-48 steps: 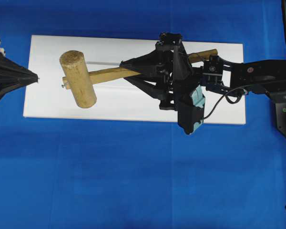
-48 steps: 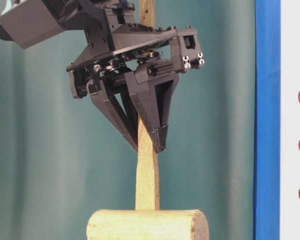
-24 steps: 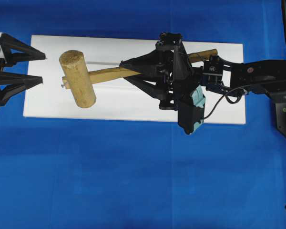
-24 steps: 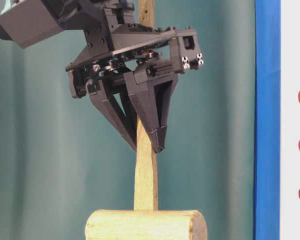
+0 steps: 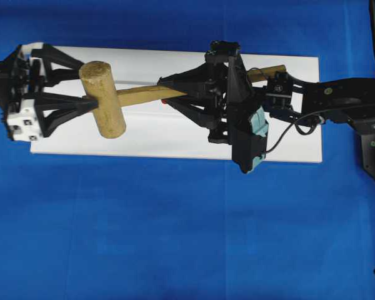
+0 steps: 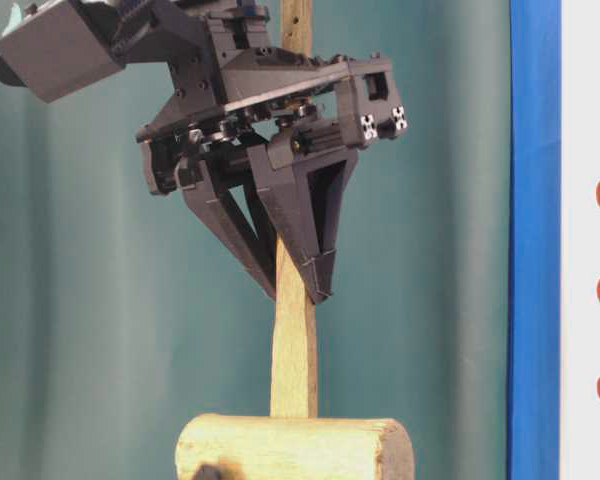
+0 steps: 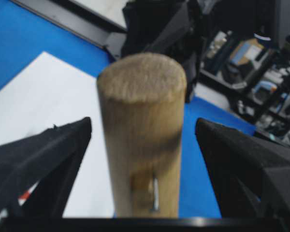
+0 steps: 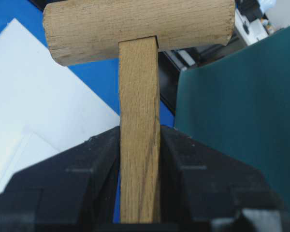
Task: Hit the mark with a hammer.
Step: 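Close the left gripper around the hammer head, then rotate the hammer head downward with both grippers holding it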
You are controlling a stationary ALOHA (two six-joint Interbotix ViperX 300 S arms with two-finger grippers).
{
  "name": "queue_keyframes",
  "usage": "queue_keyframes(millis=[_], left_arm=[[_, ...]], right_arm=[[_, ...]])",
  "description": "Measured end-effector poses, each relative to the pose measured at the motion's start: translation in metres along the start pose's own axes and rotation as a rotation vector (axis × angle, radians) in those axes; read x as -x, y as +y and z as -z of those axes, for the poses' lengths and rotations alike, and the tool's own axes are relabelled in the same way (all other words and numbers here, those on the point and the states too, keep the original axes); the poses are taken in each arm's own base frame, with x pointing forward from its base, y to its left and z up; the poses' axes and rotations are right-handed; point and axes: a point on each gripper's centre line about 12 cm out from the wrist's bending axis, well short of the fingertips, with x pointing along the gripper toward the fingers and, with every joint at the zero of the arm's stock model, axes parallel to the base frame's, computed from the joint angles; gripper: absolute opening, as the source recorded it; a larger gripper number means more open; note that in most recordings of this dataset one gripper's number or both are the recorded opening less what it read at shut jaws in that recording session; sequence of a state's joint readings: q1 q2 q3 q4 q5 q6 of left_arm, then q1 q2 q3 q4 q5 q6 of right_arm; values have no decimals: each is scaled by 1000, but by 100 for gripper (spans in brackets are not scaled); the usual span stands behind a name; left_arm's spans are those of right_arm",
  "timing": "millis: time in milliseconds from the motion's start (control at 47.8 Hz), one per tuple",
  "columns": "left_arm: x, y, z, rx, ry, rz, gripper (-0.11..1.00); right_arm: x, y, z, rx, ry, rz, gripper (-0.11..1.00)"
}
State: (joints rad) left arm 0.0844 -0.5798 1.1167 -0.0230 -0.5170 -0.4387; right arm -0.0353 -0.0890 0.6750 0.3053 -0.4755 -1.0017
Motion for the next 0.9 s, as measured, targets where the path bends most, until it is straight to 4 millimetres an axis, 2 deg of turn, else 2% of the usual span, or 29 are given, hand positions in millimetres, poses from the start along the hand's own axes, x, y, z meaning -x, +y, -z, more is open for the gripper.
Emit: queue_keyframes(millis=[419,503,607,628,901], left_arm=[[-21,0,-1,3,-3,0,89],[-22,0,-1,3,-2,-1,77],[-22,0,-1,6,-3,0,47],[-22,0,-1,6,-3,-3,45],[-22,0,0,1,2,-3,46]], right_arm=[[0,0,0,-2,0,0,10],[0,1,0,-1,0,-2,10],[0,0,-1,2,-1,-1,10],[0,0,-1,2,-1,-1,10],[0,3,1,-4,18,-29,10]])
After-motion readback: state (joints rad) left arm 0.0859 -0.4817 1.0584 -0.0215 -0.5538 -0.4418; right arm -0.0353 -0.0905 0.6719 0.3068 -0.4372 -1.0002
